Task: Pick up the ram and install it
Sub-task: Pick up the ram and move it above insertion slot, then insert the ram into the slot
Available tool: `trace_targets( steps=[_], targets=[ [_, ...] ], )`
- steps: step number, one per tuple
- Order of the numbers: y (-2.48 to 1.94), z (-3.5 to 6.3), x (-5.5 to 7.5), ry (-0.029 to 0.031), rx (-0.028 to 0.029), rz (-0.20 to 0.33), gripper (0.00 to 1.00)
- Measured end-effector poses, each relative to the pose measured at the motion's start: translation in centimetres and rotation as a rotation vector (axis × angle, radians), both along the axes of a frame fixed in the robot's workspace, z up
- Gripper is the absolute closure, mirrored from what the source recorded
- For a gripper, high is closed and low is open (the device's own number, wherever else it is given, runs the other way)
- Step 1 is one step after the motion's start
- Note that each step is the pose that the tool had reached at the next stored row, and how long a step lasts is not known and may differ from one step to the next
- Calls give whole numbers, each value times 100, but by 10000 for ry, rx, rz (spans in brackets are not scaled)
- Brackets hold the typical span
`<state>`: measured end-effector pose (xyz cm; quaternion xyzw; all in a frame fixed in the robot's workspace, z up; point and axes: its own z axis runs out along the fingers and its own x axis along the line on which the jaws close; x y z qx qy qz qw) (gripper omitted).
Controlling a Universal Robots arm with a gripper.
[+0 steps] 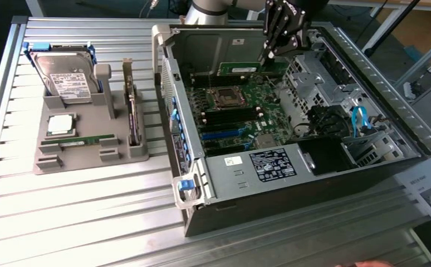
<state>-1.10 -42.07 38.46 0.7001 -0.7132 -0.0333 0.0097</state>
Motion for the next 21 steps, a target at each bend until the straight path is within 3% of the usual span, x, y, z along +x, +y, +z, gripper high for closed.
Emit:
trace_targets(
  steps=[11,21],
  targets=[
    [0,-114,0,0,0,0,88],
    [0,-128,0,0,2,0,88]
  ],
)
